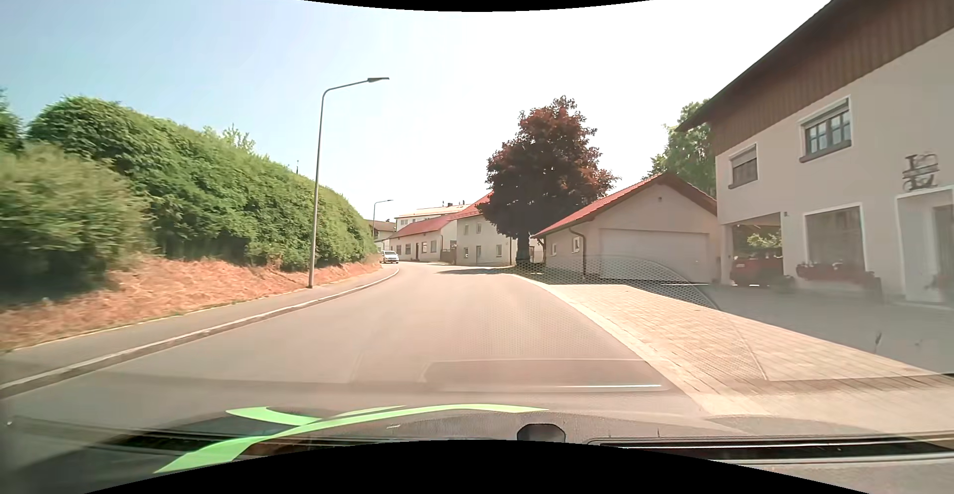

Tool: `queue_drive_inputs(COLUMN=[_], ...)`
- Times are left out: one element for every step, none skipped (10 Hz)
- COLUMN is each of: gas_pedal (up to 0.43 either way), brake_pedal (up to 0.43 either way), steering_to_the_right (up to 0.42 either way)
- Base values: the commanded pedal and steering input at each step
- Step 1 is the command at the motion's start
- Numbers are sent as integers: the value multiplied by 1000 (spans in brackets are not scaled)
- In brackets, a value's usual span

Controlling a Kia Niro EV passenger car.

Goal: Follow the waypoints while adhering to traffic rules and regulations

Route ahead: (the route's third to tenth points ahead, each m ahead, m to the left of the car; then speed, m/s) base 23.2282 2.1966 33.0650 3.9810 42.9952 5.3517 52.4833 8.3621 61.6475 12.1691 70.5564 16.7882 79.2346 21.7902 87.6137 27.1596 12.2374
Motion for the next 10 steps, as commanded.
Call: queue_drive_inputs(gas_pedal=[138,98,79,67,67,67,67,67,67,67], brake_pedal=[0,0,0,0,0,0,0,0,0,0], steering_to_the_right=[-7,-8,-8,-8,-8,-10,-13,-16,-19,-22])
